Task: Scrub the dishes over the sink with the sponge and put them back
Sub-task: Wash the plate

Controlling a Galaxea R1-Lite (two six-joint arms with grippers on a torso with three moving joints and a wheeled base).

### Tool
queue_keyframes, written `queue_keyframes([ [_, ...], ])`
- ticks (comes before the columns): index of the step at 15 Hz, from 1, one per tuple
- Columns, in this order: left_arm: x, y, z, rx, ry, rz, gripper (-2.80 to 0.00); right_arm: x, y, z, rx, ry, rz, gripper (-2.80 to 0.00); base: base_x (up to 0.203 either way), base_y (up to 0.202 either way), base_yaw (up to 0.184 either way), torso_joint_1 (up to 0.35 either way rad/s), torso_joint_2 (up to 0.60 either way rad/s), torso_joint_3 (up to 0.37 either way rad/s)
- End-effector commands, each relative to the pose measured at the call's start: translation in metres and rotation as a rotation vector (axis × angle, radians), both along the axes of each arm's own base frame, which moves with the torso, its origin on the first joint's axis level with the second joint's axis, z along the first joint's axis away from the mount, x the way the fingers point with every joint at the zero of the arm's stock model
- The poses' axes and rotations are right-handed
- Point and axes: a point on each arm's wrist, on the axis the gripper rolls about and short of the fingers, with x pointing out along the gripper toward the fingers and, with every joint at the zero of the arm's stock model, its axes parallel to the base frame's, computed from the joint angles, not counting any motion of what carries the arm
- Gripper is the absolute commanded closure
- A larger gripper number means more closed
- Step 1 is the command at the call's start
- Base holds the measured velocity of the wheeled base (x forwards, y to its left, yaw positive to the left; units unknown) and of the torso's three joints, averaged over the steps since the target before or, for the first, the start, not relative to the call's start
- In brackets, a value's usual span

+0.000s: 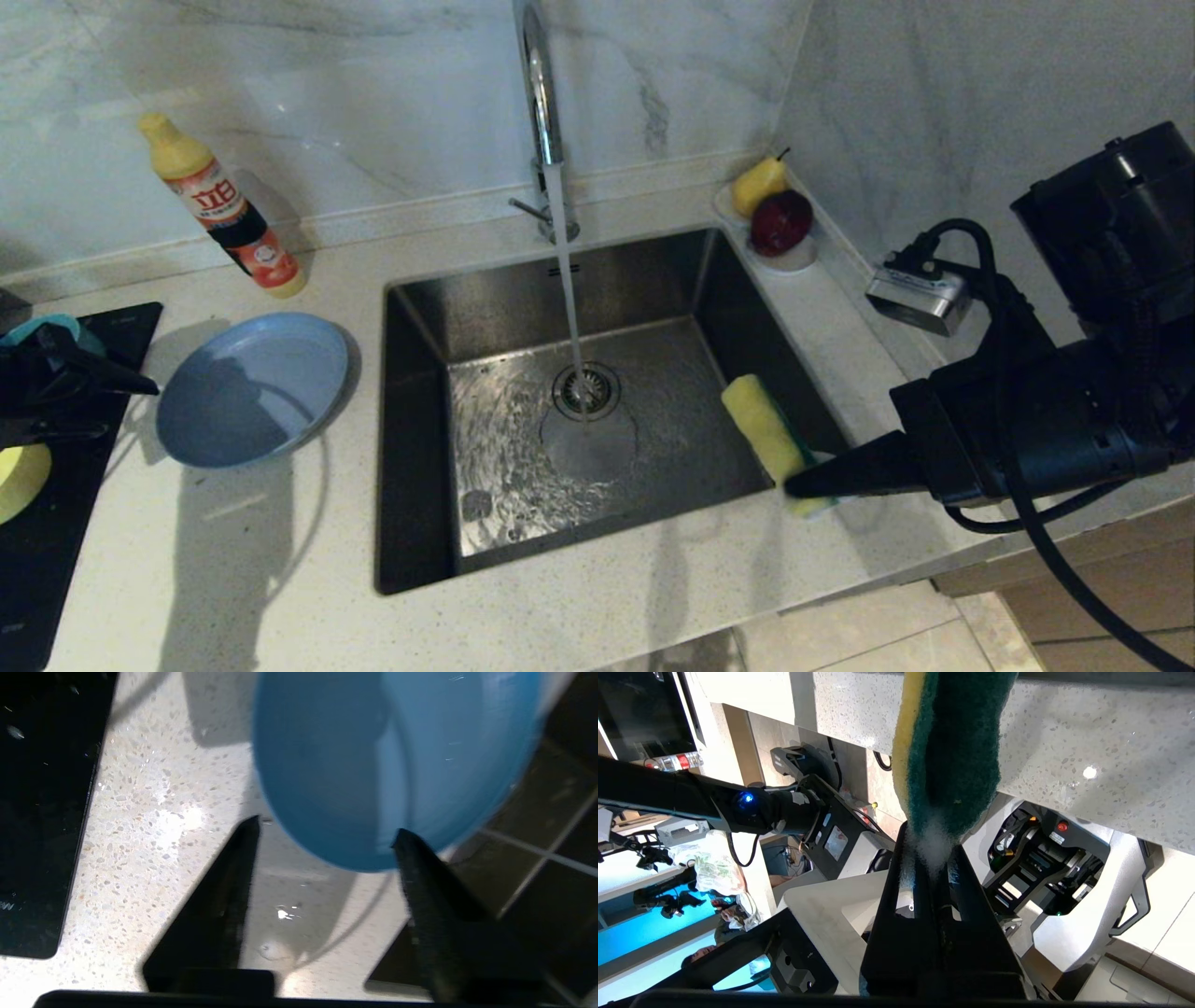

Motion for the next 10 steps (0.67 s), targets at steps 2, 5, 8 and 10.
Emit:
queue_keyframes([
  [2,0.017,0.01,-0.027,-0.042,0.079,-0.002,-2.8,0.001,0.001,-0.003,-0.005,0.015,0.0,0.0,0.0,0.0,0.0,0.0,0.0,0.0],
  [5,0.021,0.013,-0.035,-0.04,0.102,-0.016,-2.8,0.002,0.001,-0.004,-0.007,0.016,0.001,0.0,0.0,0.0,0.0,0.0,0.0,0.0],
  [8,0.025,0.015,-0.04,-0.028,0.111,-0.036,-2.8,0.001,0.001,-0.003,-0.005,0.014,-0.001,0.0,0.0,0.0,0.0,0.0,0.0,0.0],
  [10,0.026,0.016,-0.042,-0.03,0.117,-0.037,-2.8,0.002,0.001,-0.004,-0.008,0.018,-0.001,0.0,0.0,0.0,0.0,0.0,0.0,0.0],
])
